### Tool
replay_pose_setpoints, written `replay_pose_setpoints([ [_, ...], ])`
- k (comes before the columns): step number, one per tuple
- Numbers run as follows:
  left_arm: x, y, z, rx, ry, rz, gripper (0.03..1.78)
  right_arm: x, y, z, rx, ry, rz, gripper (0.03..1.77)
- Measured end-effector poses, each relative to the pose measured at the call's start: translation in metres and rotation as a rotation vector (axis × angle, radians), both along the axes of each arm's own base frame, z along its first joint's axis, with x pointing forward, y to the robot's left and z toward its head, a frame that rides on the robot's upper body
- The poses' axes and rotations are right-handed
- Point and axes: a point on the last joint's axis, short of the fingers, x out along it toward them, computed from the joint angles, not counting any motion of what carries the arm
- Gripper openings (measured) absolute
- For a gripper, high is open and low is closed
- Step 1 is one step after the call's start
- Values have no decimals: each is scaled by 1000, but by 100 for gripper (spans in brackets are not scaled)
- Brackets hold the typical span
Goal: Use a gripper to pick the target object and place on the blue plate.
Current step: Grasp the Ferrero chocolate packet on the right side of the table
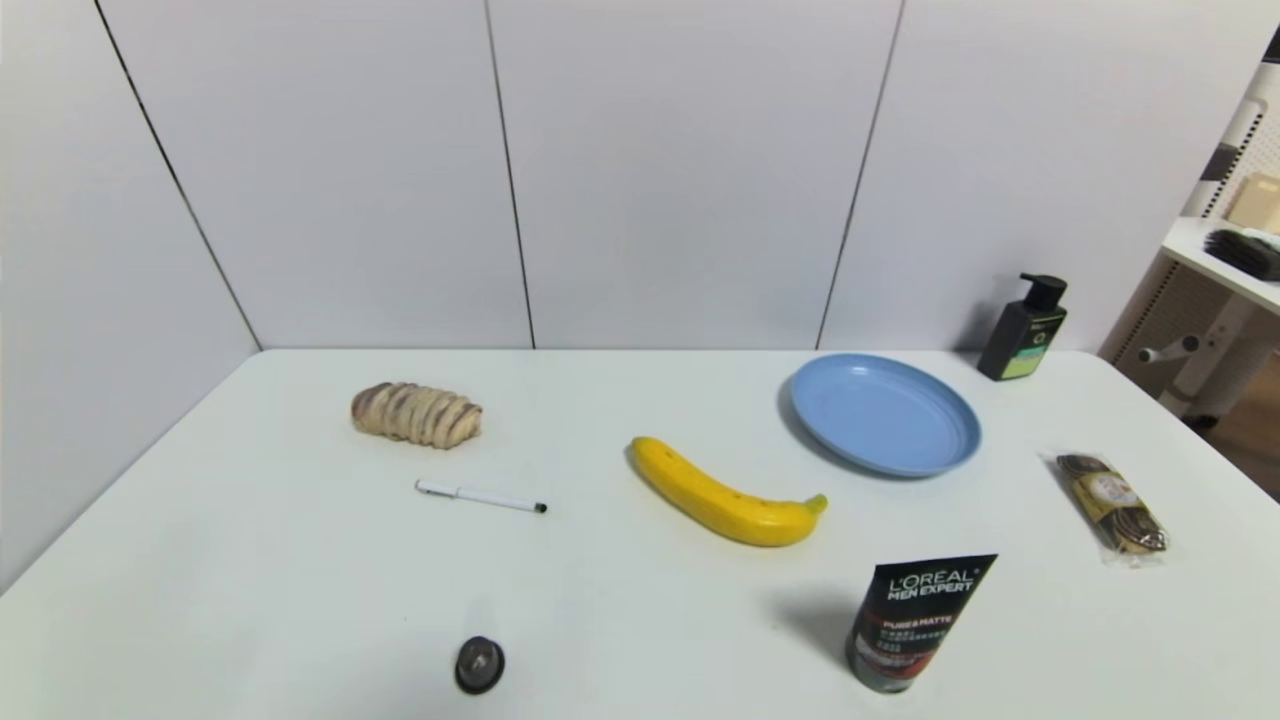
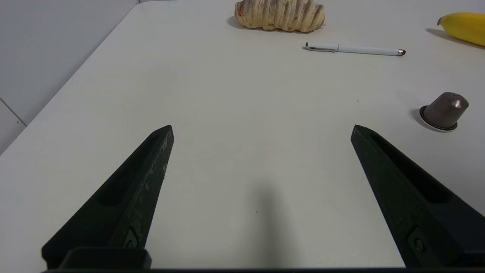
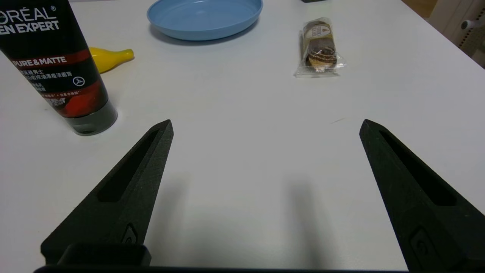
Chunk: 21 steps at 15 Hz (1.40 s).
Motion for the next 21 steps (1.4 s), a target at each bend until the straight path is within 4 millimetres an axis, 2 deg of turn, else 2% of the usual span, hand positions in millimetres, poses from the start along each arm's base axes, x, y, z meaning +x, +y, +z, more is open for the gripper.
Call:
replay_pose_setpoints([
  [5,0,0,0,0,0,0,169,0,0,0,1,11,-3,170],
  [7,0,0,0,0,0,0,169,0,0,11,3,6,-3,170],
  [9,0,0,0,0,0,0,169,1,0,33,3,2,-2,170],
  [13,0,0,0,0,0,0,169,14,0,103,4,-15,3,170],
  [15,0,0,0,0,0,0,169,34,0,138,8,13,-2,170],
  [18,0,0,0,0,0,0,169,80,0,186,25,60,-22,170],
  [21,0,0,0,0,0,0,169,134,-6,214,32,124,-66,170],
])
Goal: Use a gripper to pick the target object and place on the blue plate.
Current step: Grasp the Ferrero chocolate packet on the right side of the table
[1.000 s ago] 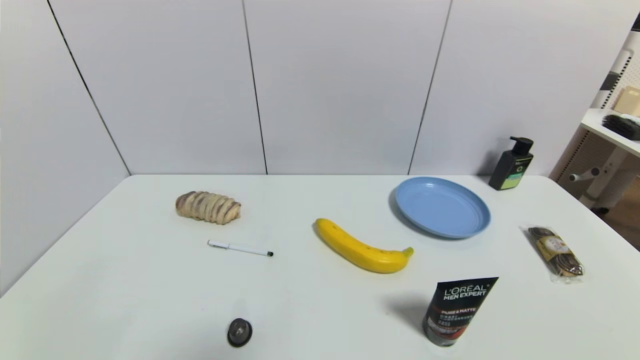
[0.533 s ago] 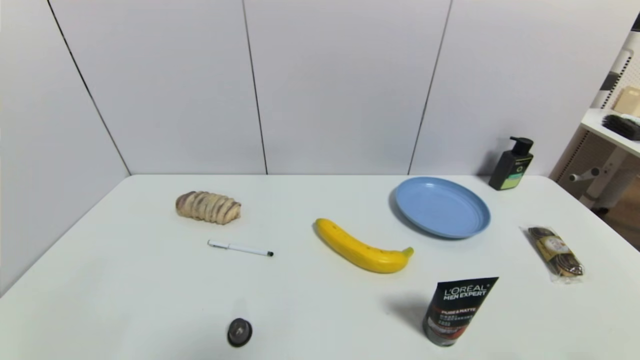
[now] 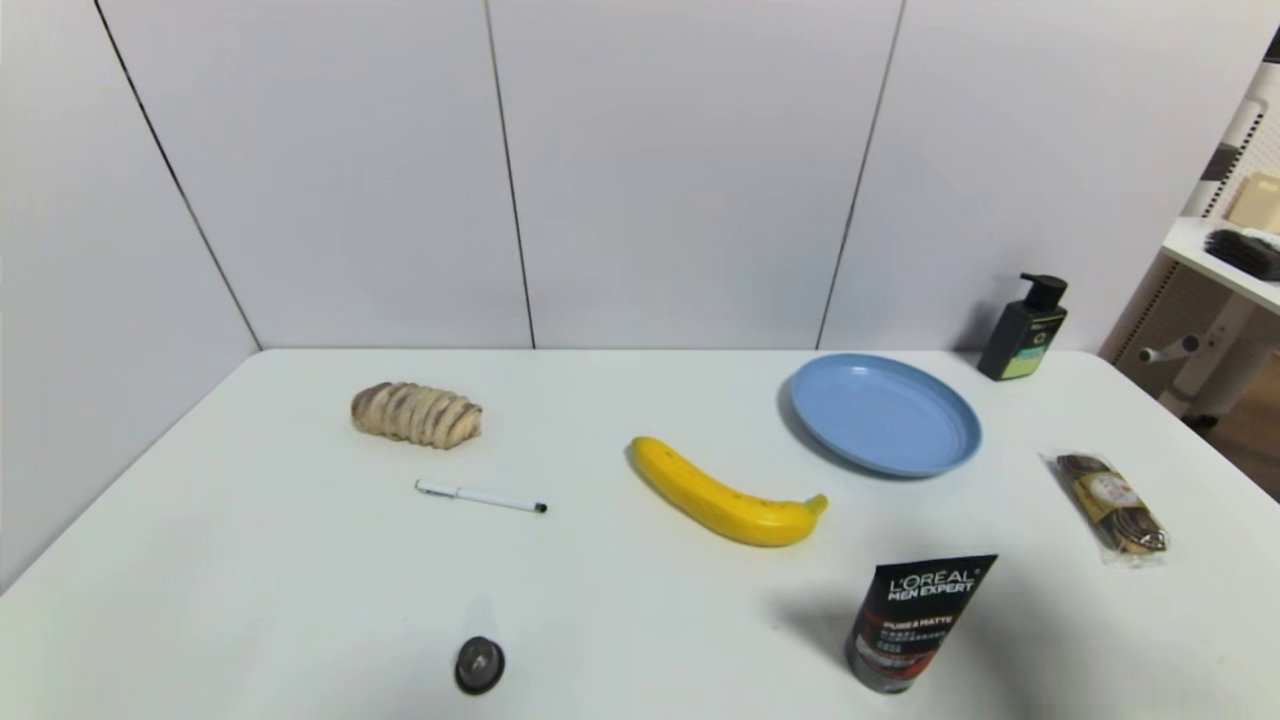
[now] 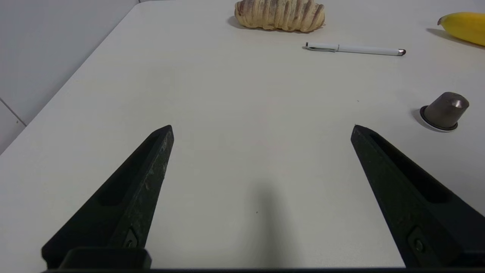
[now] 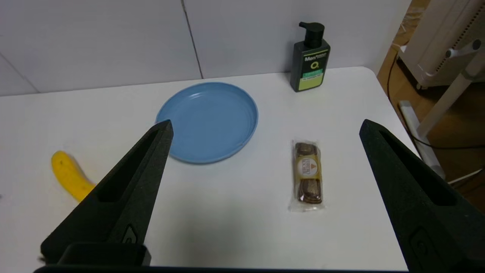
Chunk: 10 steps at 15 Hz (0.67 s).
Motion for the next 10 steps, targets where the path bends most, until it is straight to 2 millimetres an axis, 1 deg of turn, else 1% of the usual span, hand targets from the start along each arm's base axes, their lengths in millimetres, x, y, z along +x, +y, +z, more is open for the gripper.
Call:
replay_pose_setpoints([
  [2,0,0,0,0,0,0,169,35,-7,6,4,53,-34,170],
  [4,0,0,0,0,0,0,169,67,-16,3,7,111,-65,170],
  [5,0,0,0,0,0,0,169,78,-20,0,5,137,-78,170],
  [6,0,0,0,0,0,0,169,94,-27,-7,1,184,-96,170],
  [7,0,0,0,0,0,0,169,106,-33,-15,-7,232,-110,170],
  [8,0,0,0,0,0,0,169,115,-40,-23,-23,289,-122,170],
  [10,0,0,0,0,0,0,169,127,-51,-43,-51,431,-129,170],
])
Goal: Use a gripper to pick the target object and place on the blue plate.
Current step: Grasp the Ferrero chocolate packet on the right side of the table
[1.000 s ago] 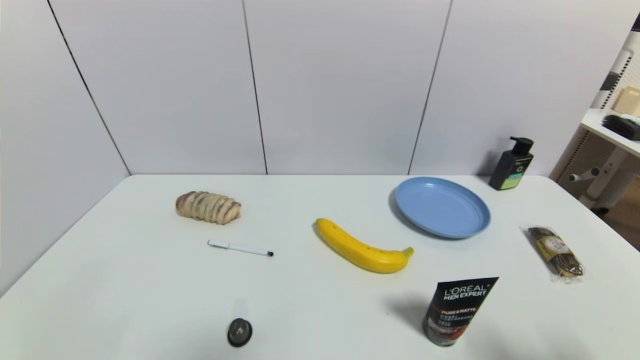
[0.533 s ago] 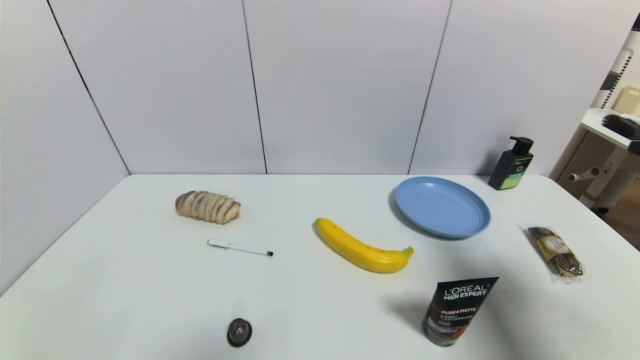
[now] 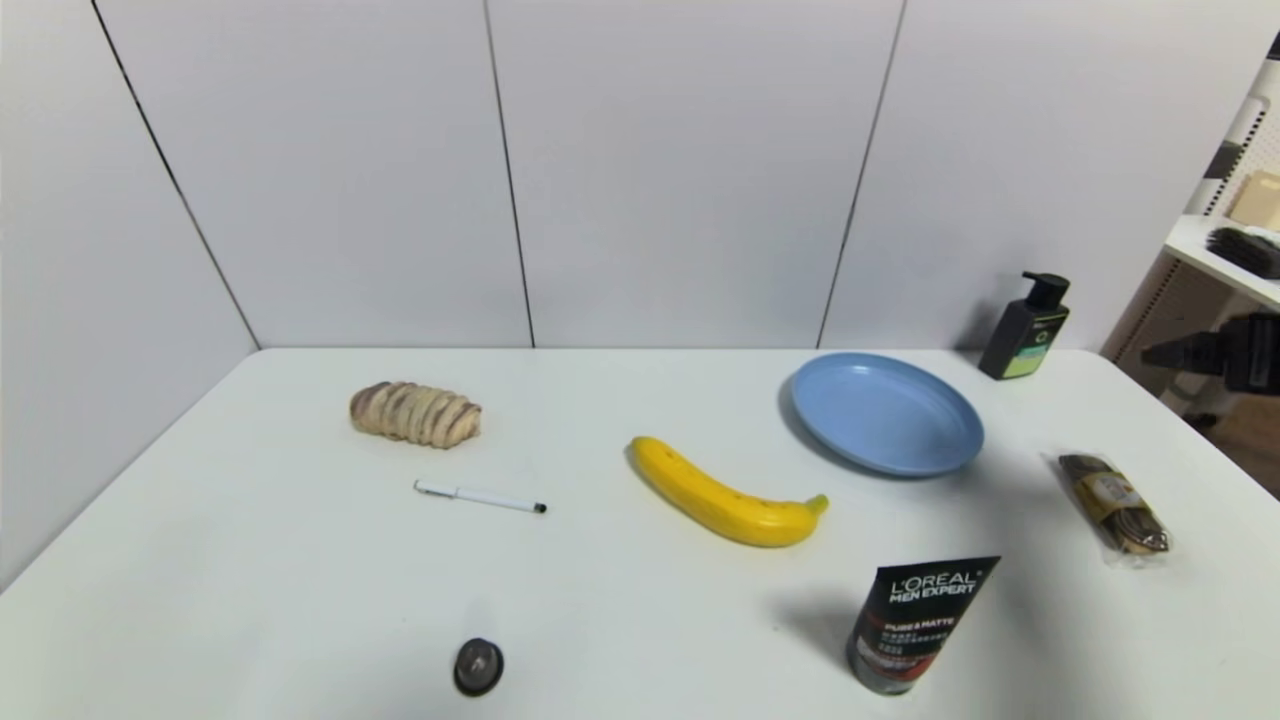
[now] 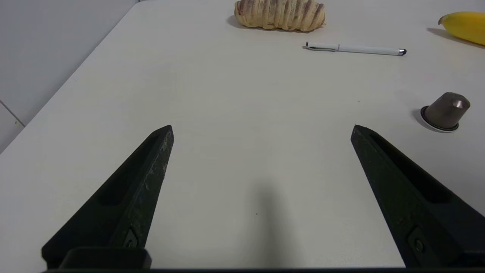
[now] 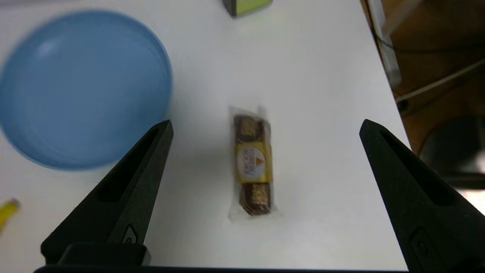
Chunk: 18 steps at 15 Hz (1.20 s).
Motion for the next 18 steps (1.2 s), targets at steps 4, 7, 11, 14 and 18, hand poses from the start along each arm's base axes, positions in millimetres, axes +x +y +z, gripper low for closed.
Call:
replay_pose_setpoints([
  [4,0,0,0,0,0,0,169,20,-10,-30,19,153,-4,170],
  [7,0,0,0,0,0,0,169,34,-14,-51,33,235,2,170],
  [11,0,0,0,0,0,0,169,49,-18,-79,66,332,4,170],
  [14,0,0,0,0,0,0,169,54,-18,-93,105,375,37,170],
  [18,0,0,0,0,0,0,169,59,-17,-101,114,396,53,170],
])
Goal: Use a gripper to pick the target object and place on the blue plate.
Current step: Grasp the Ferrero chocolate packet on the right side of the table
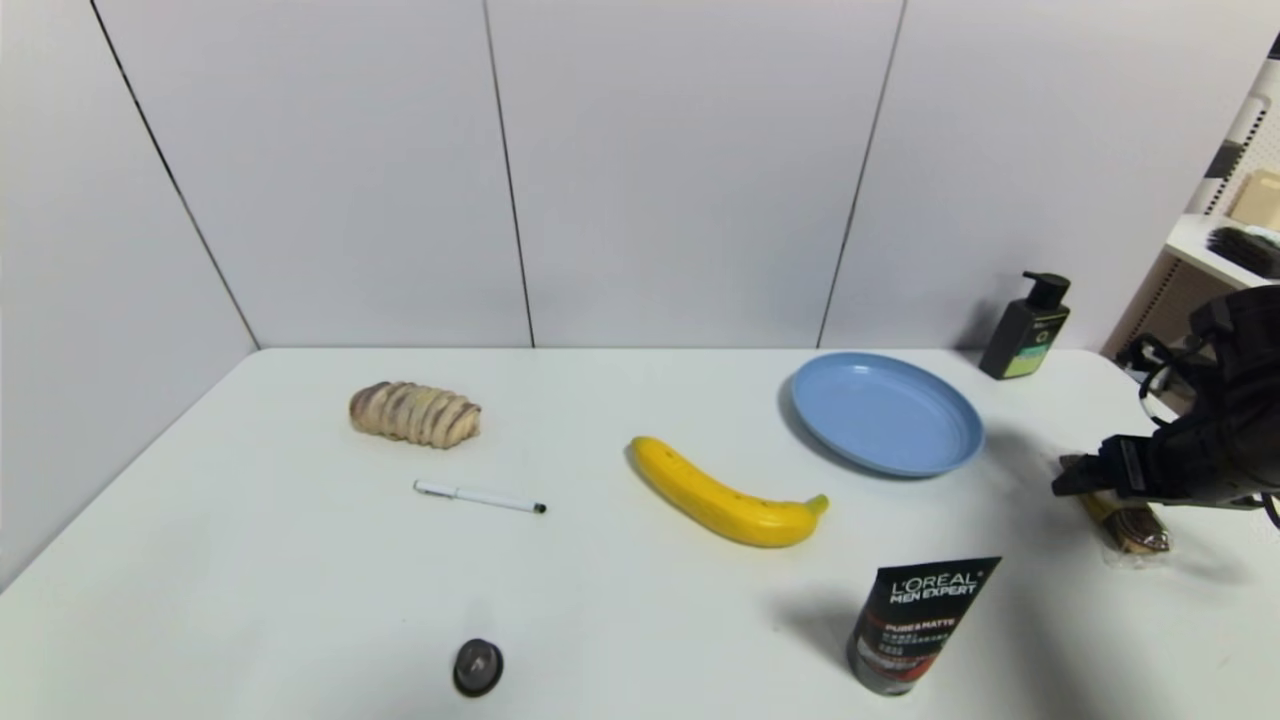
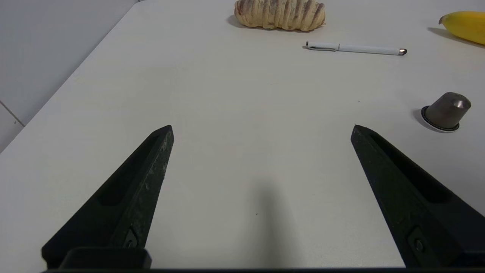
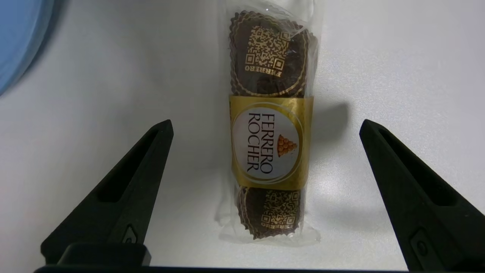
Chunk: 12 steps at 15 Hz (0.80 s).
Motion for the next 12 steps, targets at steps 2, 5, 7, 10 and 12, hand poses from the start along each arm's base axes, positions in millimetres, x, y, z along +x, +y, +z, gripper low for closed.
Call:
replay_pose_setpoints([
  [2,0,0,0,0,0,0,169,1,0,-3,2,8,1,170],
  [5,0,0,0,0,0,0,169,3,-1,-4,2,9,0,132],
  [7,0,0,0,0,0,0,169,4,-1,-2,0,5,1,104],
  [10,0,0,0,0,0,0,169,7,-1,0,-5,-7,8,73],
  [12,0,0,0,0,0,0,169,8,1,0,-12,-8,22,26],
])
